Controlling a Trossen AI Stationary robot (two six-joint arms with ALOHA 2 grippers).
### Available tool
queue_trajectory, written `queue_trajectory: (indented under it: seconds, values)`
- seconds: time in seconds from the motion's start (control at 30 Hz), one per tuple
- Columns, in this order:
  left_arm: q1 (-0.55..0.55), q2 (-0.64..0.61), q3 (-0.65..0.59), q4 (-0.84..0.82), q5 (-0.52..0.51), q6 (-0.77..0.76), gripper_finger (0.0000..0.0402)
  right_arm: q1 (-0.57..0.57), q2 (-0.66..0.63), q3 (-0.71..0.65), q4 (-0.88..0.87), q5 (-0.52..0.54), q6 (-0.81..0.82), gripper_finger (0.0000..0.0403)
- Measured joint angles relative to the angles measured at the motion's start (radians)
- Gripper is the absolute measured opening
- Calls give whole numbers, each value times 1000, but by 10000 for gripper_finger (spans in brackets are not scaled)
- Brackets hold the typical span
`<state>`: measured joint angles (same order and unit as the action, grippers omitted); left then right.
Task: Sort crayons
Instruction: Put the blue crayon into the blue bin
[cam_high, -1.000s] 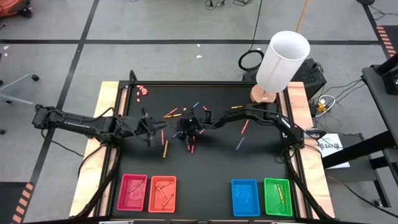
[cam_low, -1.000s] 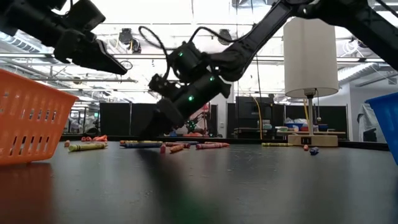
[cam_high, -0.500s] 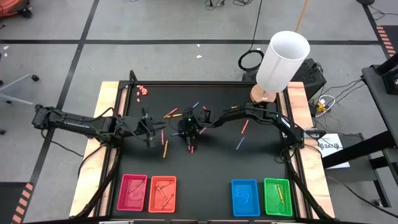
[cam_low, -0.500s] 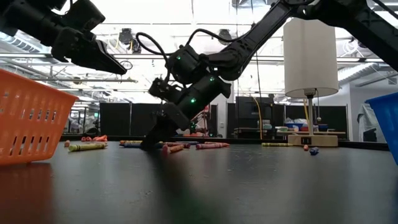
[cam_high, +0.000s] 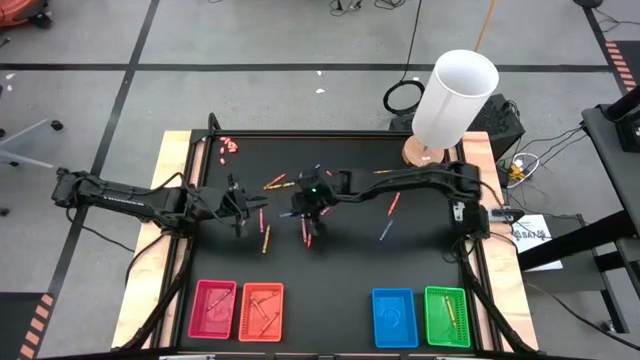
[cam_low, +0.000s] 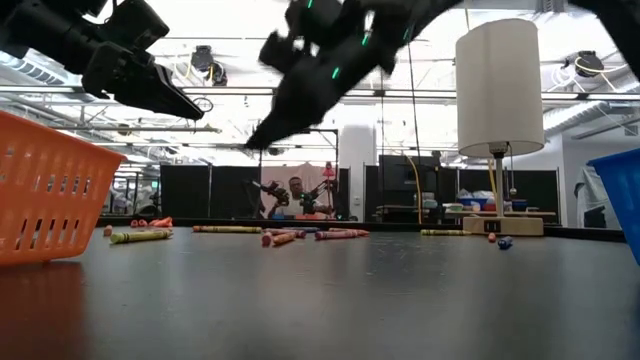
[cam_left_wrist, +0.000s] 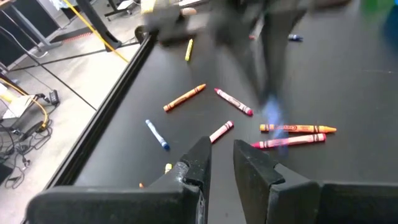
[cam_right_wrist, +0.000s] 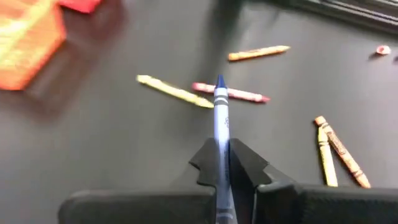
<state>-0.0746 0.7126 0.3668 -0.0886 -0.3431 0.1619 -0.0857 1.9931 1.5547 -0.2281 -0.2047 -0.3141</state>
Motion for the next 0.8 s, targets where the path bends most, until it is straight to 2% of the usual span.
queue_trajectory:
  seconds: [0.07,0.17,0.43,0.63,0.8]
  values:
    - [0,0,0,-1,0,0,66,32,-71,0,-79,3,17,2]
    - [0,0,0,1,0,-8,66,97,-183,0,-190,81,60,1]
    - [0,1,0,2,0,-26,66,347,-403,0,-470,390,313,1]
    - [0,1,0,9,0,-26,66,543,-433,0,-569,592,488,0]
    - [0,1,0,9,0,-45,66,655,-427,0,-630,624,615,0]
